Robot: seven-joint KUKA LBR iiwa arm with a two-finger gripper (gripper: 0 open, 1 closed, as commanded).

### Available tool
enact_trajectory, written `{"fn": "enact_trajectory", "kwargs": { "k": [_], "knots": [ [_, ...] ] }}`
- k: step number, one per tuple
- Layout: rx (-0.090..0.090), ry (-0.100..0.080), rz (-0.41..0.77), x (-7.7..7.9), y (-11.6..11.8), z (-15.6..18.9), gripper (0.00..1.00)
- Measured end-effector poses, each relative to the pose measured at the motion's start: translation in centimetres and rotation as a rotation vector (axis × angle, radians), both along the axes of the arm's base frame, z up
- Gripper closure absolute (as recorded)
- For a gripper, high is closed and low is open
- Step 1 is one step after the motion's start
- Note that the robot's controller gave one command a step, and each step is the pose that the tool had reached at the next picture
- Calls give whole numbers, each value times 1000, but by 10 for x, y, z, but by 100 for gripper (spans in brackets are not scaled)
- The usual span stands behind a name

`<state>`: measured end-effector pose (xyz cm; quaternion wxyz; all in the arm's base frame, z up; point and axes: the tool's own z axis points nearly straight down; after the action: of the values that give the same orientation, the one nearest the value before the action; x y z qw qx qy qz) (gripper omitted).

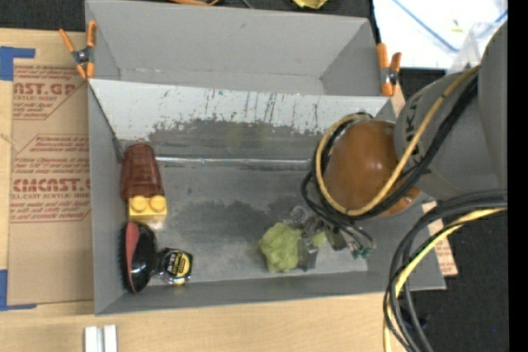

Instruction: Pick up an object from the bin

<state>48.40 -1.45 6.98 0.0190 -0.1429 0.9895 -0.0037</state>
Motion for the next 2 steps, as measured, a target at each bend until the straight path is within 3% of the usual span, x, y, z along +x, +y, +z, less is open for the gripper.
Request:
{"fn": "enact_trajectory", "kwargs": {
  "k": [1, 2],
  "knots": [
    [-2, -3, 45, 48, -6, 22, 100],
    [-1, 7, 46, 7, 6, 101, 100]
  ]
}}
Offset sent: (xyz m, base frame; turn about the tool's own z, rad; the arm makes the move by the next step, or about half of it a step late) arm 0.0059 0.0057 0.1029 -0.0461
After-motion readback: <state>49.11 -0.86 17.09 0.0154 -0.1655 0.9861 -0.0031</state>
